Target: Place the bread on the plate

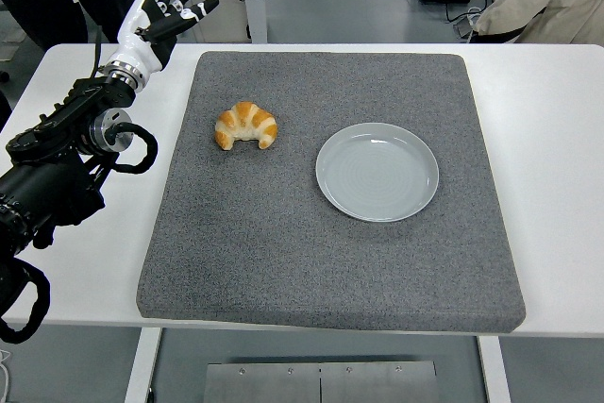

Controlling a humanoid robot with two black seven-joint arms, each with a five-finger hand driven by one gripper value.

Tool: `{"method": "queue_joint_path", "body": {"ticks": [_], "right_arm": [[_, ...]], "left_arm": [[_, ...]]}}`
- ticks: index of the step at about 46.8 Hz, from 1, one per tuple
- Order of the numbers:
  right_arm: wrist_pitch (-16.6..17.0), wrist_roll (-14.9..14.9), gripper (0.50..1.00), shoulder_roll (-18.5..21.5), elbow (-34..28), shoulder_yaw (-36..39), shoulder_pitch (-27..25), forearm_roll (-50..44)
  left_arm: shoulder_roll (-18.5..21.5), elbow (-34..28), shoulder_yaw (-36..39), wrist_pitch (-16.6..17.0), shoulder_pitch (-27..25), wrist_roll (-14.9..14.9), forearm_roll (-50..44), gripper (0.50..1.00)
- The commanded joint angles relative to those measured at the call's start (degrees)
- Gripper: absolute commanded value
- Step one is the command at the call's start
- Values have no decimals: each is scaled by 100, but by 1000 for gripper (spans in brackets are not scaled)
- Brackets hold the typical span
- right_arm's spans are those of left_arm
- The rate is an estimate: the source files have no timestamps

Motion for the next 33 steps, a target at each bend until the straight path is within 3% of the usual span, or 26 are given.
{"method": "queue_joint_path", "body": {"ticks": [1, 8, 22, 28, 33], "right_arm": [[-1, 0, 1000, 0, 0, 0, 1, 0], [-1, 0, 1000, 0, 0, 0, 1, 0], [-1, 0, 1000, 0, 0, 0, 1, 0], [-1, 0, 1000, 0, 0, 0, 1, 0], [-1, 0, 1000, 0, 0, 0, 1, 0]], "left_arm": [[69, -52, 218, -1, -49, 1, 17, 971], [131, -386, 772, 17, -154, 10, 517, 972], [131, -369, 1088, 8, -374, 1, 931, 972], [481, -606, 1792, -18, -488, -17, 1115, 972], [851, -1124, 1907, -9, -488, -17, 1580, 972]]}}
